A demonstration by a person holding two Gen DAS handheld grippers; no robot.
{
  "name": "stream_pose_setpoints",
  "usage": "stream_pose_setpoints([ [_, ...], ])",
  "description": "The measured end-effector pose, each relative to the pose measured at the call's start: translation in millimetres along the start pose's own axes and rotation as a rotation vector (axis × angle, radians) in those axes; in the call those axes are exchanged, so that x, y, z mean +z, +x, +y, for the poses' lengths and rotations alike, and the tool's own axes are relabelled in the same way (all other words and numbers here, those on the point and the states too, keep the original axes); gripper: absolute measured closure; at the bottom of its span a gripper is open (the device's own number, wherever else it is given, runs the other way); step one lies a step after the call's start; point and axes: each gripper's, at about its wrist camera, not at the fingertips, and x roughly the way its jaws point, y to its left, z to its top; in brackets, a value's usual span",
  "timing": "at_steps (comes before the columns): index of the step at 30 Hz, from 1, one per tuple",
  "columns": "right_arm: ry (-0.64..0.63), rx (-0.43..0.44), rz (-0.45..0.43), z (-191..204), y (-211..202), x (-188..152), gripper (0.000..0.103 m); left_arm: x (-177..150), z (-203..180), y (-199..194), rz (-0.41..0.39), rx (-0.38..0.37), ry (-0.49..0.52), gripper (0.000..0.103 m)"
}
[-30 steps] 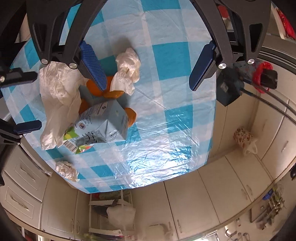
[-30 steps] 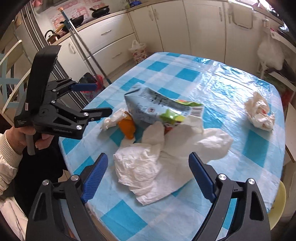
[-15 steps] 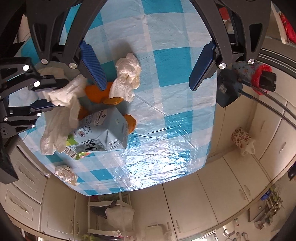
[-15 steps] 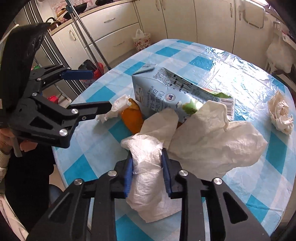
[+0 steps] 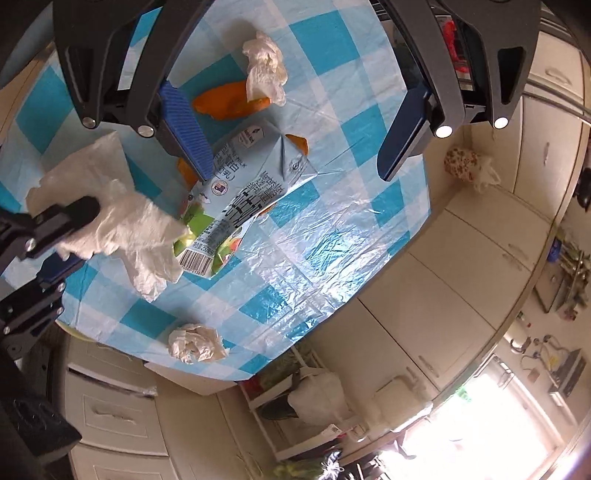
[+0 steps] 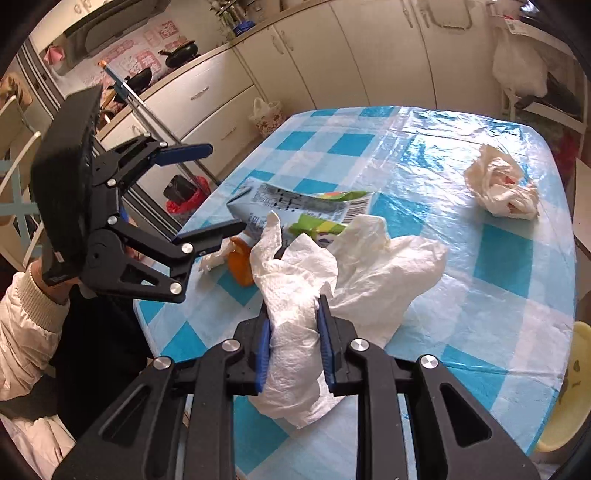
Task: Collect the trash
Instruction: 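Grasp the milk carton with the left gripper while the right holds the tissue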
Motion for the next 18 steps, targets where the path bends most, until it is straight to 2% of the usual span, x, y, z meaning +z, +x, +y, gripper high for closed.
stream_pose_setpoints([
  [5, 0.129, 0.001, -0.064, -29, -23, -1, 0.077, 7, 7, 20, 0.047, -0.024, -0.056, 0.016],
  [8, 0.161, -0.01, -0.088, -36, -30, -2, 0.077, 8, 6, 28, 0.051, -0.057, -0.092, 0.016],
  [11, 0.197, 0.035, -0.139, -41, -40, 1, 0.076, 14, 0, 31, 0.051, -0.067, -0.086, 0.016],
  [13, 0.242, 0.088, -0.185, -48, -47, 1, 0.072, 17, -7, 31, 0.062, -0.111, -0.077, 0.016],
  [15, 0.278, 0.107, -0.214, -55, -52, 0, 0.068, 18, -15, 31, 0.085, -0.175, -0.06, 0.016],
  [18, 0.308, 0.129, -0.226, -61, -55, -2, 0.067, 13, -32, 33, 0.112, -0.185, -0.009, 0.016],
])
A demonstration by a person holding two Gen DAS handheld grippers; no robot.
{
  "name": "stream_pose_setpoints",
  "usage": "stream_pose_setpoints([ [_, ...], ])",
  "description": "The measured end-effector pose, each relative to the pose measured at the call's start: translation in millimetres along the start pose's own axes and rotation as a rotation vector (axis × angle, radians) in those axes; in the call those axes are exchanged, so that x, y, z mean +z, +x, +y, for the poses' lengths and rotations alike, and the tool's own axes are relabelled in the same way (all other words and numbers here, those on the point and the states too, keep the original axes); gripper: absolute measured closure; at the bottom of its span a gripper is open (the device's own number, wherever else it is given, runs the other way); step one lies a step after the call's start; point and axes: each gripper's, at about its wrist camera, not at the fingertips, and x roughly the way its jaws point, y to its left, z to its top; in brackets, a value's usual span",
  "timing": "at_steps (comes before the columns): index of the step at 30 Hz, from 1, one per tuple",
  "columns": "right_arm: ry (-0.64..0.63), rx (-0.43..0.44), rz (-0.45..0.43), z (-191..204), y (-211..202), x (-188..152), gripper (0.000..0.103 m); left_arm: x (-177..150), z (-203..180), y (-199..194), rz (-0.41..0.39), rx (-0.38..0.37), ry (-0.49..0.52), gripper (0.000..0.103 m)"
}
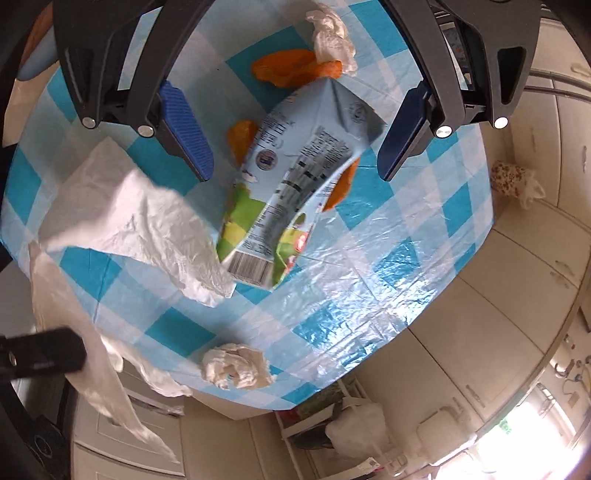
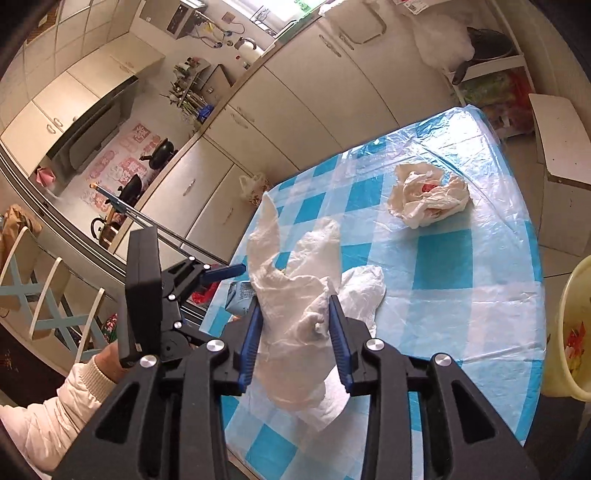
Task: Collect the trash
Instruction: 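Grasp the milk carton with the left gripper while the right holds the tissue, then carry the carton and tissue to the yellow bucket and open both grippers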
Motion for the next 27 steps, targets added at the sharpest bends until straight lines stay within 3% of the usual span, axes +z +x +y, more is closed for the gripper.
stream_pose_setpoints([
  [4, 0.01, 0.011, -0.015, -3, -4, 1, 0.067, -2, -5, 9, 0.025, 0.045, 0.003, 0.016],
  [6, -0.002, 0.008, -0.028, 0, -6, 3, 0.067, 0, 2, 11, 0.035, 0.032, -0.038, 0.023],
  [8, -0.009, 0.001, -0.041, 0, -7, 4, 0.067, 2, 8, 14, 0.053, -0.003, -0.076, 0.04],
  [10, -0.01, -0.007, -0.045, 0, -8, 4, 0.067, 6, 11, 16, 0.066, -0.03, -0.098, 0.048],
  [16, -0.024, -0.026, -0.04, 1, -4, 4, 0.067, 11, 5, 13, 0.057, -0.029, -0.094, 0.056],
  [23, -0.018, -0.023, -0.065, -1, -9, 6, 0.067, 6, 38, -13, -0.025, -0.093, -0.304, 0.056],
  [27, -0.021, -0.031, -0.086, -2, -14, 5, 0.067, -4, 59, -37, -0.108, -0.188, -0.465, 0.056],
])
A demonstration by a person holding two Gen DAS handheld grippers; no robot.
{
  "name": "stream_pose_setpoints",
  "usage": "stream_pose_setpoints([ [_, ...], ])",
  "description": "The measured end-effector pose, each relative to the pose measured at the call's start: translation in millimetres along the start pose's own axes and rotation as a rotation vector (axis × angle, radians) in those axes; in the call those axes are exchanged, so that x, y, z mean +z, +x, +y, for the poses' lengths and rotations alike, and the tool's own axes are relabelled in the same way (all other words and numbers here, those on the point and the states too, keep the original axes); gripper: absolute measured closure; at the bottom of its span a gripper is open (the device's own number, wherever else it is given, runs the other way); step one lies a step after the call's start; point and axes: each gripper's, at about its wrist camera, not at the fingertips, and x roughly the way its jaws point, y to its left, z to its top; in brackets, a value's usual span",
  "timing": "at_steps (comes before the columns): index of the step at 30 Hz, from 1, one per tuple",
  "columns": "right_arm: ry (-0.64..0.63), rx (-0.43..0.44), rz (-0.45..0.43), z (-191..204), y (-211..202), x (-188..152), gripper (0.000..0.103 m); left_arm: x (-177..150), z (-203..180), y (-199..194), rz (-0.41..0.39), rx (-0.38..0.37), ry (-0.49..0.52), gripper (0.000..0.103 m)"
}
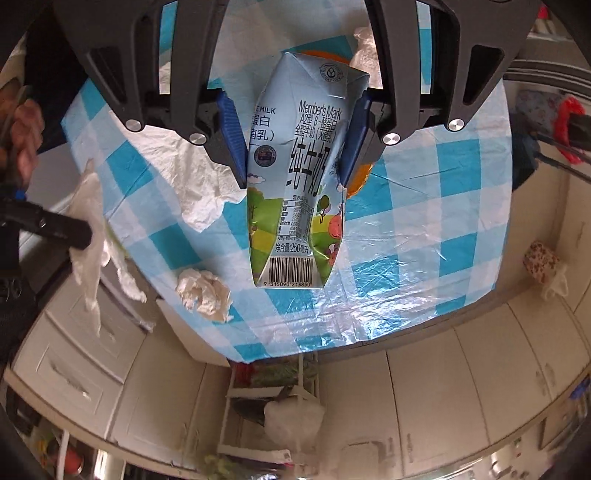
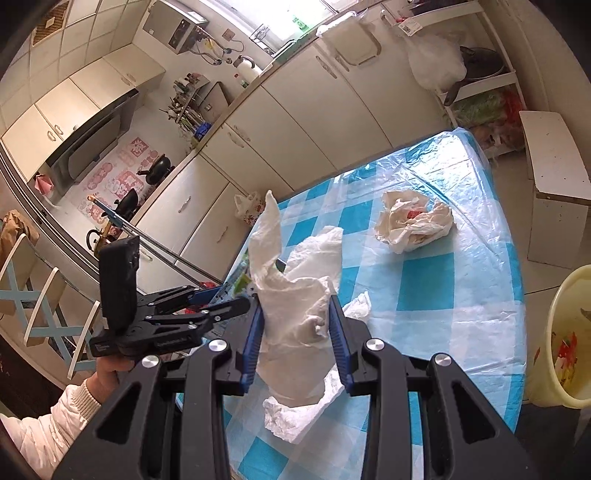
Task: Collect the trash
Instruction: 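Carry the carton and tissue to the yellow bucket and open both grippers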
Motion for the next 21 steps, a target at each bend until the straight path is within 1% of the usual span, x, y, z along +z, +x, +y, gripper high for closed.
stream_pose_setpoints([
  [2, 0.006, -0.003, -0.014, -3, -3, 1, 0.067, 0, 1, -11, -0.035, -0.05, -0.044, 0.056],
  [4, 0.013, -0.015, -0.028, -6, -6, 3, 0.067, 0, -6, -23, -0.074, -0.091, -0.063, 0.056],
  [8, 0.025, -0.042, -0.08, -13, -22, 7, 0.067, 6, -33, -35, -0.126, -0.137, -0.058, 0.056],
  [10, 0.037, -0.055, -0.121, -19, -36, 9, 0.067, 10, -46, -38, -0.145, -0.166, -0.053, 0.056],
  [14, 0.104, -0.1, -0.209, -39, -66, 10, 0.067, 22, -70, -40, -0.167, -0.229, -0.053, 0.056],
  [17, 0.151, -0.187, -0.244, -59, -86, 11, 0.067, 31, -92, -38, -0.169, -0.276, -0.043, 0.056],
  [21, 0.204, -0.317, -0.221, -87, -97, 13, 0.067, 40, -125, -28, -0.166, -0.324, -0.019, 0.056],
])
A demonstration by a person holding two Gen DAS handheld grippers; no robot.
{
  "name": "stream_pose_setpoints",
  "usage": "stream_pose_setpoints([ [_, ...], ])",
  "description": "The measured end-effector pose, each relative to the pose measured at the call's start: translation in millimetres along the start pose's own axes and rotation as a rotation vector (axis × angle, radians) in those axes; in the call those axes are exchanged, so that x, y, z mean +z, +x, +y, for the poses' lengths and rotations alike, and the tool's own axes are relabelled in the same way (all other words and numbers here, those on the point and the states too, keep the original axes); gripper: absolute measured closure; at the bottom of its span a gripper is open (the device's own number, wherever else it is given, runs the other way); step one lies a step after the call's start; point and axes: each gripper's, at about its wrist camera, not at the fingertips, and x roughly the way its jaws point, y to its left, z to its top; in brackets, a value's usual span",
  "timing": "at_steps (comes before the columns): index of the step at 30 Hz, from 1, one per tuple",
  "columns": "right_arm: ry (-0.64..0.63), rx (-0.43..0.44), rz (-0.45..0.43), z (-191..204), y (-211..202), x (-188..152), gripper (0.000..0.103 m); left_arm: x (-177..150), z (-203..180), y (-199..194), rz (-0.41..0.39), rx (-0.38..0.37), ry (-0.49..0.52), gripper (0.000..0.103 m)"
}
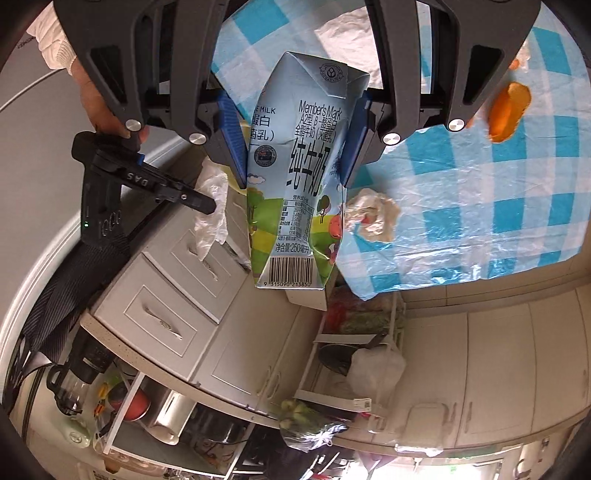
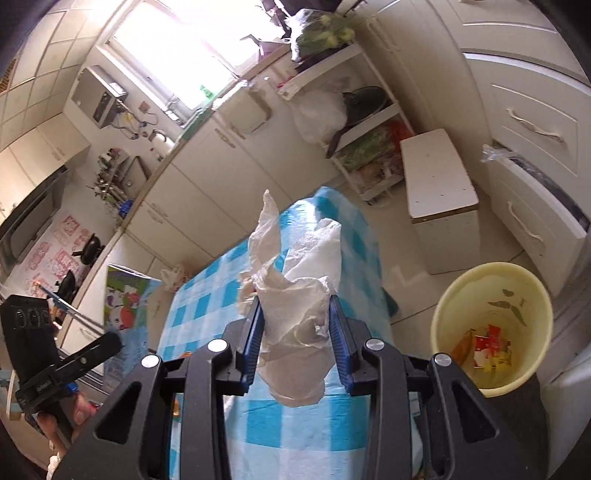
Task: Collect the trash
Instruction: 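Carry the carton and tissue to the yellow bucket and open both grippers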
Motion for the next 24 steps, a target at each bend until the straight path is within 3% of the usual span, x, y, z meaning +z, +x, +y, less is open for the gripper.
stream_pose_setpoints([
  [8, 0.04, -0.302, 0.162, -77, 44, 18, 0.067, -2, -45, 53, 0.054, -0.069, 0.019, 0.056],
  [10, 0.061, -0.343, 0.205, -97, 55, 19, 0.067, -3, -52, 66, 0.066, -0.084, 0.01, 0.056],
  [15, 0.128, -0.43, 0.297, -134, 74, 14, 0.046, -10, -67, 102, 0.105, -0.091, -0.002, 0.056],
  [17, 0.154, -0.44, 0.273, -139, 66, 17, 0.041, -14, -72, 119, 0.126, -0.097, -0.008, 0.056],
  [20, 0.199, -0.422, 0.164, -137, 41, 28, 0.034, -19, -79, 143, 0.157, -0.102, -0.026, 0.056],
  [24, 0.211, -0.364, -0.053, -119, 3, 48, 0.03, -24, -89, 179, 0.204, -0.093, -0.053, 0.056],
])
